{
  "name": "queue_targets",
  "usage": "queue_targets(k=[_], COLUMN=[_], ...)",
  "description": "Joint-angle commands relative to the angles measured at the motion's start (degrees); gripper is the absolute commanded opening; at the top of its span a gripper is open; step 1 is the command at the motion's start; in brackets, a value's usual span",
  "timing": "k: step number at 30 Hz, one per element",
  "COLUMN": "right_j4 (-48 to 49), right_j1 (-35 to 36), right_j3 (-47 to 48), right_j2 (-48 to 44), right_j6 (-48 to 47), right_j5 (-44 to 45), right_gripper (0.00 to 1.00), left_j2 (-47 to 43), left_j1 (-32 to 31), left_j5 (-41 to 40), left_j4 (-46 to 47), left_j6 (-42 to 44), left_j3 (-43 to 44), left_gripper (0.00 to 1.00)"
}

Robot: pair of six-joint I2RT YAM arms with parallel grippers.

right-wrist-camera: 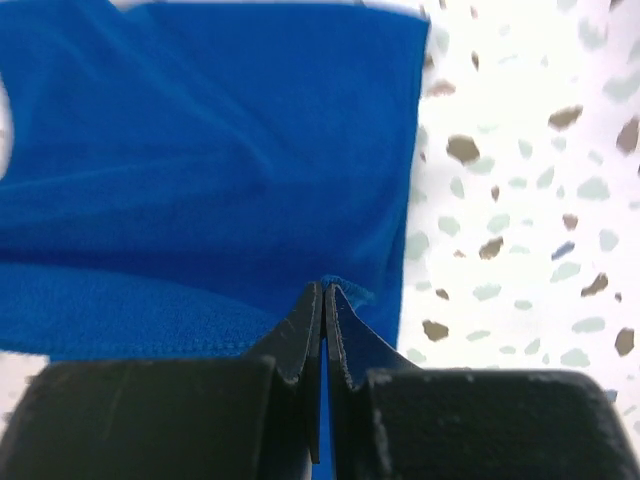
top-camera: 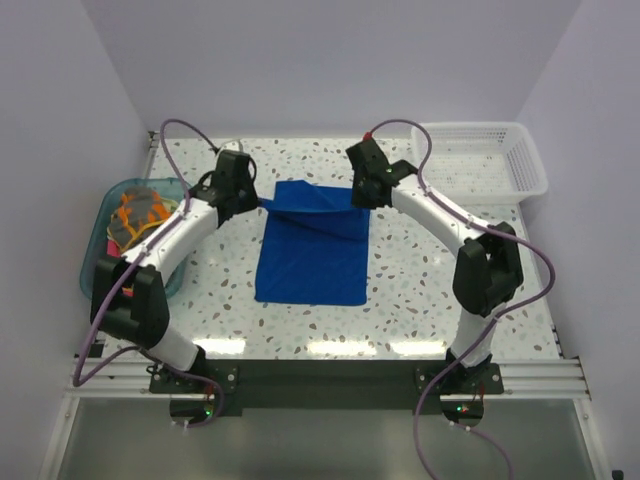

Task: Fold and stack the towels

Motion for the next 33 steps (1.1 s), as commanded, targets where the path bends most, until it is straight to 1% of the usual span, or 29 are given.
queue_targets(k=[1, 3, 4, 5, 6, 11, 12, 14, 15, 16, 18, 19, 20, 22, 25, 28, 29, 31, 32, 33], right_j4=[-2.51, -2.60, -2.16, -1.64, -0.59, 3.37, 3.55, 4.08, 4.17, 4.26, 4.70, 4.96, 5.40, 5.75, 6.63, 6.72, 5.76, 4.09, 2.52, 1.54], right_j1=[-0.18, -0.18, -0.18, -0.18, -0.18, -0.26, -0.18, 0.26, 0.53, 0.70, 1.06, 1.06, 1.06, 1.06, 1.14, 1.06, 0.97, 0.97, 1.05, 0.97], right_j3=[9.00, 10.42, 9.64, 8.50, 5.10, -8.28, -12.13, -17.14, -18.65, -20.15, -24.62, -25.86, -27.88, -29.04, -29.31, -27.38, -25.46, -22.46, -19.06, -17.19], right_j2=[-0.04, -1.01, -1.79, -4.06, -5.31, -14.17, -15.06, -17.08, -18.84, -19.98, -22.27, -22.80, -23.07, -23.25, -22.46, -20.88, -20.35, -19.12, -18.16, -17.89], right_j6=[-3.19, -3.46, -3.28, -3.20, -2.85, 0.76, 1.20, 2.08, 2.17, 2.43, 2.52, 2.52, 2.52, 2.61, 1.99, 0.85, 0.33, -1.78, -2.31, -2.92], right_j5=[2.60, 1.90, 1.55, 0.50, -0.21, -6.62, -8.98, -11.10, -12.42, -12.69, -12.78, -12.87, -13.04, -13.39, -13.48, -12.17, -10.60, -8.57, -7.00, -6.02], right_gripper=[0.00, 0.00, 0.00, 0.00, 0.00, 0.00, 0.00, 0.00, 0.00, 0.00, 0.00, 0.00, 0.00, 0.00, 0.00, 0.00, 0.00, 0.00, 0.00, 0.00], left_j2=[2.19, 1.76, 0.97, 0.01, -2.27, -9.57, -11.85, -14.14, -16.15, -17.05, -19.33, -19.77, -20.30, -20.39, -19.08, -16.80, -15.57, -14.25, -12.85, -12.14], left_j1=[2.11, 2.37, 2.37, 2.37, 2.37, 2.37, 2.37, 2.37, 2.29, 2.37, 2.37, 2.37, 2.29, 2.29, 2.29, 2.29, 2.29, 2.29, 2.29, 2.37], left_j5=[1.74, 2.45, 2.80, 3.93, 4.47, 8.95, 9.91, 12.81, 13.78, 14.40, 15.28, 16.33, 16.86, 17.92, 18.36, 18.19, 18.18, 17.40, 17.13, 16.69], left_j4=[-3.42, -5.36, -5.45, -5.37, -4.84, -4.58, -4.23, -3.61, -3.26, -2.91, -2.21, -1.85, -0.98, 0.25, 1.40, 1.40, 0.97, 0.09, -1.40, -2.63], left_j6=[4.40, 4.93, 5.02, 4.93, 4.67, 2.39, 1.60, 0.28, 0.10, -0.16, -0.86, -0.96, -1.48, -2.01, -2.36, -1.75, -1.31, -0.70, 0.09, 0.62], left_j3=[11.29, 13.87, 14.23, 13.53, 12.31, -0.08, -4.10, -7.99, -9.83, -13.68, -17.13, -20.19, -21.61, -25.12, -26.02, -24.01, -23.04, -19.01, -17.08, -12.53], left_gripper=[0.00, 0.00, 0.00, 0.00, 0.00, 0.00, 0.00, 0.00, 0.00, 0.00, 0.00, 0.00, 0.00, 0.00, 0.00, 0.00, 0.00, 0.00, 0.00, 0.00])
